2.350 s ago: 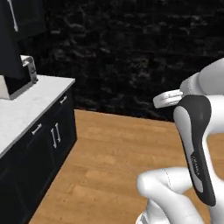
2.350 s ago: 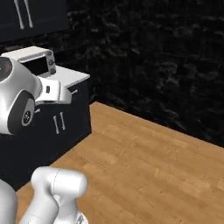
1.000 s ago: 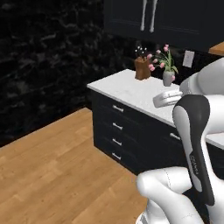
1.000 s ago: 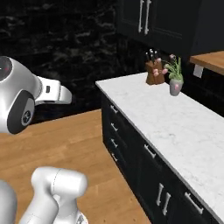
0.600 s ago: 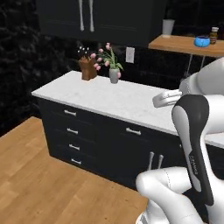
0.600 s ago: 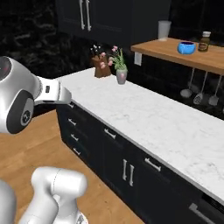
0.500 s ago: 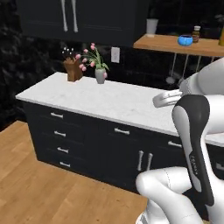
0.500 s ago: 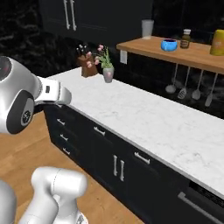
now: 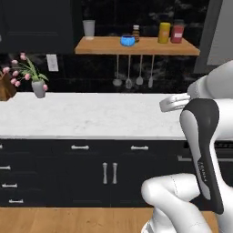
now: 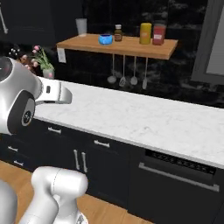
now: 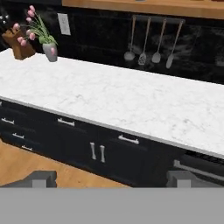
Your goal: Gather all objects into one cabinet and sort the glasses and bowls to opposite sides.
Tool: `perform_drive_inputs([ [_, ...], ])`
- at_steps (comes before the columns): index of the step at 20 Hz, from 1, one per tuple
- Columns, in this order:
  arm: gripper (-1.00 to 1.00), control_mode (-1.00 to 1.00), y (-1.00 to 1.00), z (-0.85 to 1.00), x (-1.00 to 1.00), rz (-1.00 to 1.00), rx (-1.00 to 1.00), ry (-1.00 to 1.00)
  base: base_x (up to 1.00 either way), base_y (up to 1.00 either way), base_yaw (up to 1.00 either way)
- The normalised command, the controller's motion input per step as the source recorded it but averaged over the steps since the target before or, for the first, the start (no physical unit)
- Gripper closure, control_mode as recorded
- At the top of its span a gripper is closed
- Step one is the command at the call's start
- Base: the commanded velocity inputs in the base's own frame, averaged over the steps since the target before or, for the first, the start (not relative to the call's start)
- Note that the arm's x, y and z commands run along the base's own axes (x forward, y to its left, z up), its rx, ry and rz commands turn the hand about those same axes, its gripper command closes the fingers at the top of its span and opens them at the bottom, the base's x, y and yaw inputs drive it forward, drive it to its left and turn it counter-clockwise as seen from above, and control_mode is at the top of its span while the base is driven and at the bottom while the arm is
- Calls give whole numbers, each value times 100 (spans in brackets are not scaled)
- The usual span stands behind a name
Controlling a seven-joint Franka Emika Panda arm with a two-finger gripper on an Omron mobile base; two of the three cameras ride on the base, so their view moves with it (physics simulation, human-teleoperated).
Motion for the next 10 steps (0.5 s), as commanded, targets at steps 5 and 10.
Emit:
perform_drive_inputs([
  [5, -100, 100, 0, 0, 0, 0, 0, 0, 8, 2, -63],
  [10, -100, 100, 0, 0, 0, 0, 0, 0, 27, 50, -47],
])
